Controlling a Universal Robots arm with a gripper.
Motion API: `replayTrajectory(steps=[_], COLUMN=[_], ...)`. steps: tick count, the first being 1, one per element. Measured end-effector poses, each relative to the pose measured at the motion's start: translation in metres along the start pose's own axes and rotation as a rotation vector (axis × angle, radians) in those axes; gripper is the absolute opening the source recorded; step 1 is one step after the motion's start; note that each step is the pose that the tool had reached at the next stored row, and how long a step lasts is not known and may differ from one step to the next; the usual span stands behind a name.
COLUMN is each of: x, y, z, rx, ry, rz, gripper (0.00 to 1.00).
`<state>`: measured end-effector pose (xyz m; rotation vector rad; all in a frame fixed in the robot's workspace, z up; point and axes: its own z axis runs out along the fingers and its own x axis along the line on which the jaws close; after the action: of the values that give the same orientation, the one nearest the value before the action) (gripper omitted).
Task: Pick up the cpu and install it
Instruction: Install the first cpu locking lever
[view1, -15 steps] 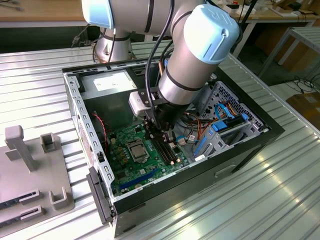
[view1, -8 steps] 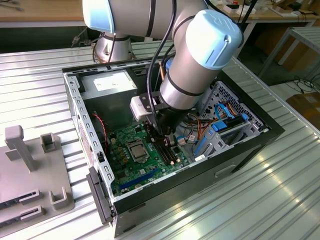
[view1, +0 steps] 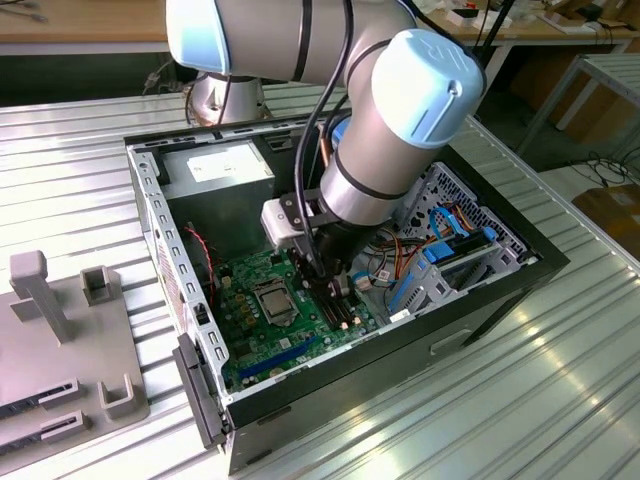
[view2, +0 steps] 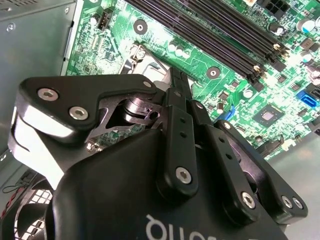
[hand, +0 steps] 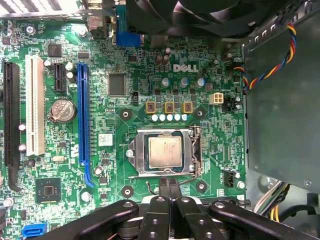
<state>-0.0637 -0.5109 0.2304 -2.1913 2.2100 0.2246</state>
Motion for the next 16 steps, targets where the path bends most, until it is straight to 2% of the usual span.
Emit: replayTrajectory(steps=[6,16], x=[0.0007,0.0036], y=[-0.0006,-0.0032], z=[0.0026,0.0025], rx=[-0.0002,-0.0002], ry=[0.0001,0.0002], rz=[0.0,-0.001], gripper=[0.11,0.11])
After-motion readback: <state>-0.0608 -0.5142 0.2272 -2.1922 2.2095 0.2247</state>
